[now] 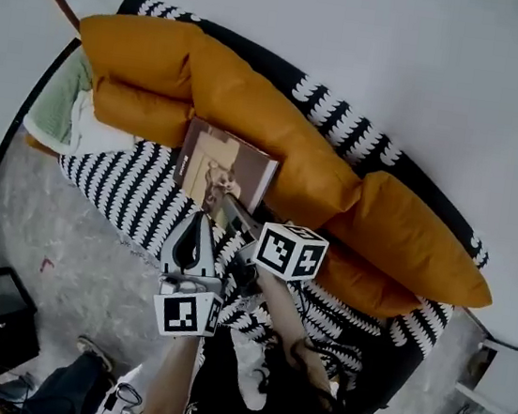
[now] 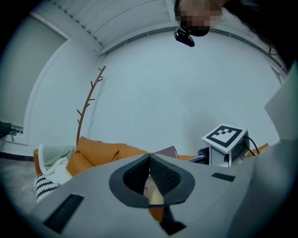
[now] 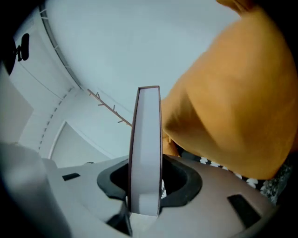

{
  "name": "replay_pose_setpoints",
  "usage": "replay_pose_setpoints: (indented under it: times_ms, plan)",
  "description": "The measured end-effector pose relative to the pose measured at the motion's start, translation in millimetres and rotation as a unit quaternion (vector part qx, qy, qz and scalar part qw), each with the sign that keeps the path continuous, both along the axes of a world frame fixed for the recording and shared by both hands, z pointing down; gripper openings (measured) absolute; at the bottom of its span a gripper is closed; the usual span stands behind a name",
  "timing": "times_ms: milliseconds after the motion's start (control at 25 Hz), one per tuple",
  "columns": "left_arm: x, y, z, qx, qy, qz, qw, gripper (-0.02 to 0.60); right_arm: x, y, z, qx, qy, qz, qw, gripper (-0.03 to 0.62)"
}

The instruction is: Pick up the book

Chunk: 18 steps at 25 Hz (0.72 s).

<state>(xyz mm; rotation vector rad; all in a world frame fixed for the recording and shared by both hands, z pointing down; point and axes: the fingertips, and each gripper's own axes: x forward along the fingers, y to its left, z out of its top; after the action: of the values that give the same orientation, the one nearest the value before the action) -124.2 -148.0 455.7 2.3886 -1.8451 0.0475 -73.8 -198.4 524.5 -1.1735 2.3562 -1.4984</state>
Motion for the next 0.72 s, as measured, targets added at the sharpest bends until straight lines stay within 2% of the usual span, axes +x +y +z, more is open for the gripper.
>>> replay_pose_setpoints:
  times_ms: [160, 360, 600, 720]
  plan:
    - [0, 5, -59, 0.012, -0.003, -0.010, 0.9999, 0.008, 16, 4, -82, 0.057, 0.016, 0.007, 0.998, 0.153]
    - [17, 10, -149, 0.060, -0.014, 0.002, 0.9981, 0.008, 47, 22, -181, 0.127, 0.044, 0.020, 0.991, 0.153]
    - [37, 53, -238, 0.094, -0.003, 0.016, 0.9954, 0.008, 75, 93, -283, 0.204, 0.022, 0.021, 0.979, 0.153]
    - [52, 70, -268, 0.107, 0.011, 0.021, 0.9939, 0.008, 106, 124, -323, 0.240, 0.016, 0.028, 0.970, 0.153]
